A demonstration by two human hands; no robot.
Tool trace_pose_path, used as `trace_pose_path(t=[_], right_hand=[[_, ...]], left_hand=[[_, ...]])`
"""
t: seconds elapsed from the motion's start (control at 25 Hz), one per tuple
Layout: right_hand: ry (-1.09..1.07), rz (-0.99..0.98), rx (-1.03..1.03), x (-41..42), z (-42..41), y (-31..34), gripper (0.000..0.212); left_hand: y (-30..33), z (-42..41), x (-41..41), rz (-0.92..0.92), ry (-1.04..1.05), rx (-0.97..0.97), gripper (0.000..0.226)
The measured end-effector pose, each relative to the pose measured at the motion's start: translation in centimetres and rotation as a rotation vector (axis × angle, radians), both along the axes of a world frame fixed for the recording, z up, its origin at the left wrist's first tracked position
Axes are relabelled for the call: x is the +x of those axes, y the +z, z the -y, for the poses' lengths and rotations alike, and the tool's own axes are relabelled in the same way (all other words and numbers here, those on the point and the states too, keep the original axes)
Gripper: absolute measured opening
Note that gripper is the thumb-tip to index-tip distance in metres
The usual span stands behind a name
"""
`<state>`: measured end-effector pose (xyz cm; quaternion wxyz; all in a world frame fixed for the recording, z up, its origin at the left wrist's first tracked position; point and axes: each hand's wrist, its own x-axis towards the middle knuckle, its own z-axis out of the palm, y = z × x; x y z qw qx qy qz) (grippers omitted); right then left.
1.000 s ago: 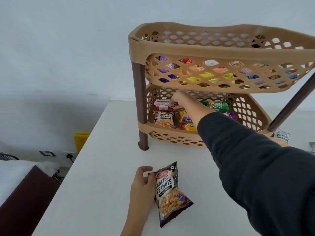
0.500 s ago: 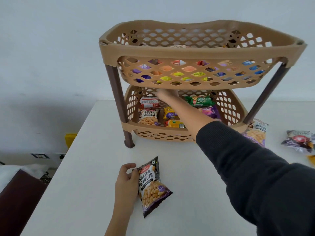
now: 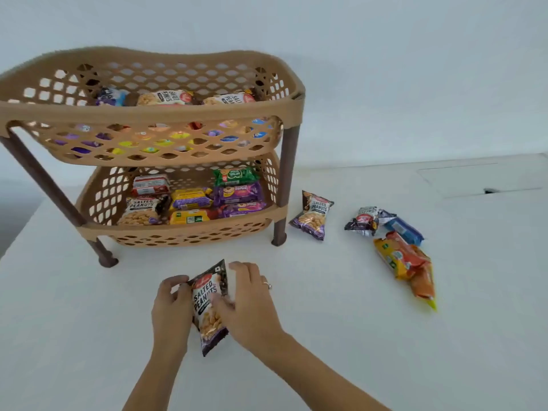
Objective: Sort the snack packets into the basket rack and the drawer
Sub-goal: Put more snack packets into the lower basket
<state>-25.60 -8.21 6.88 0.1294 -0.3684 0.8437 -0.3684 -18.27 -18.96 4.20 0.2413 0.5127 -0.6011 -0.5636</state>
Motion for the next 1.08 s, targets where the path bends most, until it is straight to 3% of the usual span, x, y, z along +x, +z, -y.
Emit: trace_pose_path(t=[0.12,0.2,0.32,0.52,0.64,0.76,0.92,1.08], right_hand=[[-0.14,0.613,-0.073,-3.2,-6.1,-0.7,0.059],[-0.231,0.708,-0.162,-5.7,-9.7,-1.1,0.042],[-0.341,0.603,-0.215,-8.5,-14.0,-1.1,0.021],[-0.294,0.201,0.104,-12.3,-19.0,-0.8,0.025],[-0.508,0.022,0.003,-15.3,-22.4,-0.5,0.023],[-0.733,0.051,0.021,-18.4,-25.3,-1.3,0.037],[-0.684,0.208,0.226,-20.4,-26.5,-2.7,0.063],[-0.799,0.137,0.032,-23.7,-26.4,-1.9,0.051]], left_hand=[[0.3,-5.4,-4.3,-0.054,-0.116,0.089,0.017],[0.5,-8.9,-6.5,-0.114,-0.218,0.244,0.019],[0.5,-13.5,-9.1,-0.158,-0.449,0.386,0.039],[-0.4,-17.9,-13.0,-0.118,-0.517,0.223,0.043],[-1.4,-17.9,-15.6,-0.013,-0.518,0.083,0.04],[-1.6,-18.2,-17.7,0.058,-0.556,-0.1,0.041],[-2.0,-18.6,-19.0,0.135,-0.587,-0.301,0.043],[-3.0,-18.8,-19.2,0.197,-0.558,-0.374,0.042]])
